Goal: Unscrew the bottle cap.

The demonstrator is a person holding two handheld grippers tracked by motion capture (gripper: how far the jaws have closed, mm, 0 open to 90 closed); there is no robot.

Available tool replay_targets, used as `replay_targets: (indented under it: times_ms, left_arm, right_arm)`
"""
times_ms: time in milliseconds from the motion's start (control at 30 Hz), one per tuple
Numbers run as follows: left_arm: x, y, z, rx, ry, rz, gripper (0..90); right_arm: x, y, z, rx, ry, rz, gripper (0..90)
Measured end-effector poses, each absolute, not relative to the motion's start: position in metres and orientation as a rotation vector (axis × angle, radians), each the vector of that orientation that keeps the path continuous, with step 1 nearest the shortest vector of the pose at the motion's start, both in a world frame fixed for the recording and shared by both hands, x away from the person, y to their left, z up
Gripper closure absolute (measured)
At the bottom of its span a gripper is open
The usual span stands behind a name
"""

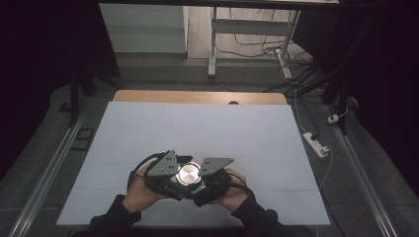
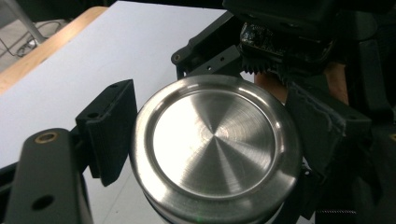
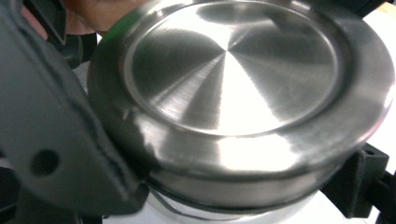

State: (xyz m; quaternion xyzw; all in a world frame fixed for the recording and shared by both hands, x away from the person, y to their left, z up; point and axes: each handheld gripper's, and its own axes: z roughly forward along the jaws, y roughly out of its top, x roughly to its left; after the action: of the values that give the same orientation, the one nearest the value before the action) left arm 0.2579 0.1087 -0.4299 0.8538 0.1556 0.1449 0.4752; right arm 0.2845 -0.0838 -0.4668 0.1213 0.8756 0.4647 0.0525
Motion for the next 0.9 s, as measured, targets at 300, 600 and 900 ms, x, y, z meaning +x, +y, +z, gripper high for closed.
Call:
replay_targets:
  times_ms: [300, 600, 900]
  left_arm:
    - [0.258, 0.117, -0.421, 2.032, 0.410, 0.340, 20.5]
    - [0.255, 0.125, -0.413, 2.002, 0.417, 0.334, 20.5]
    - [0.252, 0.128, -0.411, 2.002, 0.410, 0.320, 20.5]
  right_arm:
    - [0.284, -0.082, -0.469, 0.362, 2.663, 1.402, 14.7]
    - [0.290, -0.088, -0.468, 0.405, 2.642, 1.403, 14.7]
    - [0.300, -0.098, -0.467, 0.462, 2.600, 1.409, 14.7]
